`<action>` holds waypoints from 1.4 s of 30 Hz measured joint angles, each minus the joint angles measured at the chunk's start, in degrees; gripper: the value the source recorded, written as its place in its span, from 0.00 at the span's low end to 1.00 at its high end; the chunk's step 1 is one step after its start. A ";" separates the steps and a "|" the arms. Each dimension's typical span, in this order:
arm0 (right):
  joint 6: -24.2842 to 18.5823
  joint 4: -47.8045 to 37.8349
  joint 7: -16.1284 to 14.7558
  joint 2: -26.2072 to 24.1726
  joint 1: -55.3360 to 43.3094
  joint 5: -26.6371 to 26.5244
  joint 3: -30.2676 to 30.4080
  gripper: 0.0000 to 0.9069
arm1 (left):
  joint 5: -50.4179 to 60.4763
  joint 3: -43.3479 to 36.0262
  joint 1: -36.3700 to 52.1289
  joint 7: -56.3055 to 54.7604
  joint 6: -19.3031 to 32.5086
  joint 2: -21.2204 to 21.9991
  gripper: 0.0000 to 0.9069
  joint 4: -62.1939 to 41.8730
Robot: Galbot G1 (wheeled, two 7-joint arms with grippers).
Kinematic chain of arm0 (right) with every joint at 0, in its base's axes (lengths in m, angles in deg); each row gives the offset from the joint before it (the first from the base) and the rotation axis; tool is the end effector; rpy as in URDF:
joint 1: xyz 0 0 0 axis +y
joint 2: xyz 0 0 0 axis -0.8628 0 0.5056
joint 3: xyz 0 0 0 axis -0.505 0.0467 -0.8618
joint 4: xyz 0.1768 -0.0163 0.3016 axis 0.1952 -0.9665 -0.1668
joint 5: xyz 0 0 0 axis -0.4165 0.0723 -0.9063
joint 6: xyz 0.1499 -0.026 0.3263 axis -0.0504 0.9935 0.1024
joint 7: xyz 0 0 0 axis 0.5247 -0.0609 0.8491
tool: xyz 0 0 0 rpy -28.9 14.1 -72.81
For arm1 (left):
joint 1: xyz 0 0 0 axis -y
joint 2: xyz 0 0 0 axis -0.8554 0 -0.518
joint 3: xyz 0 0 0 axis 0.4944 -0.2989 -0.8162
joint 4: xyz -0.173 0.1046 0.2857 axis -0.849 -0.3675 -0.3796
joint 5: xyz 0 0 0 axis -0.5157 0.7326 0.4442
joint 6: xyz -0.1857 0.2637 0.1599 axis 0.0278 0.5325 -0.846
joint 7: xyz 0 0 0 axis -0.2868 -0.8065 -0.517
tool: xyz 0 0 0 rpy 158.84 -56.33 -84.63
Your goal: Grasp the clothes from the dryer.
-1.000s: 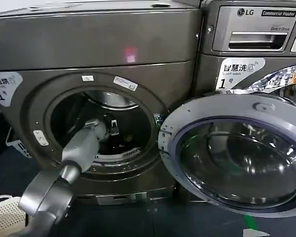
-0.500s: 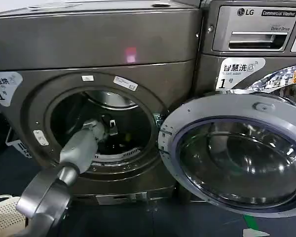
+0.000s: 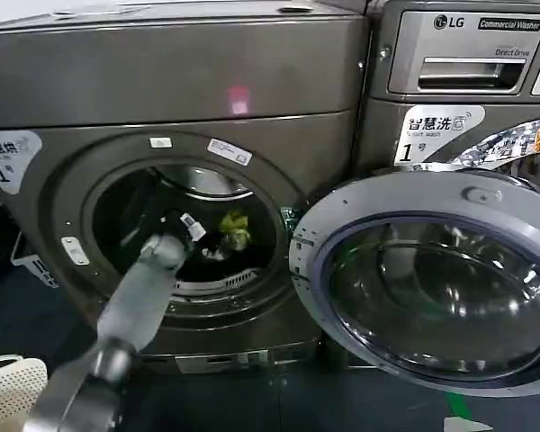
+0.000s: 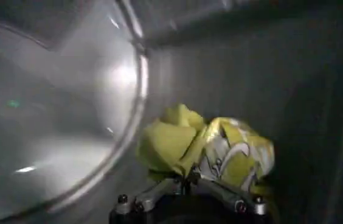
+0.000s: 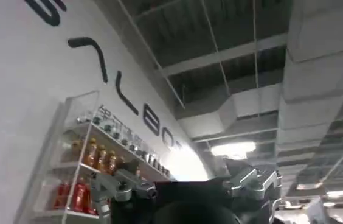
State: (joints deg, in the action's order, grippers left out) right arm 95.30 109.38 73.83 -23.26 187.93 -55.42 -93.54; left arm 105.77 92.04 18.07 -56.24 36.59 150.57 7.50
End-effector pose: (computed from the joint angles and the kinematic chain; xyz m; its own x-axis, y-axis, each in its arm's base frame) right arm -0.1053 -0.3640 0.0305 -0.2959 0.7292 -0.6170 0.9351 0.3529 -0.0314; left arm 0.6180 0.0492 -0.2422 -0.8274 0.3383 0.4482 0.5545 0.6183 0.5570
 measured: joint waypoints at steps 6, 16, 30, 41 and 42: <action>0.46 0.46 1.45 -0.40 0.41 1.42 -1.12 1.00 | -7.46 4.89 -8.30 -10.70 2.73 0.45 0.00 11.69; -1.08 0.30 1.33 -0.25 0.36 2.11 -2.07 1.00 | -15.70 10.22 -16.62 -30.03 8.33 3.23 0.00 24.60; -3.45 -0.53 1.49 -0.99 1.42 0.54 -3.37 1.00 | -18.80 11.62 -23.68 -40.37 13.10 5.06 0.00 32.17; -3.06 -0.53 0.99 -0.96 1.01 0.65 -3.90 1.00 | -18.97 11.33 -24.55 -41.53 13.30 5.34 0.00 32.72; -2.96 -0.53 1.01 -0.91 1.05 0.65 -3.95 1.00 | -18.96 11.25 -24.58 -41.54 13.39 5.42 0.00 32.73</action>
State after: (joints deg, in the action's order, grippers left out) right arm 92.33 108.85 74.84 -24.17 188.98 -54.77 -97.49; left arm 86.81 103.29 -6.50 -97.79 49.97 155.99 40.23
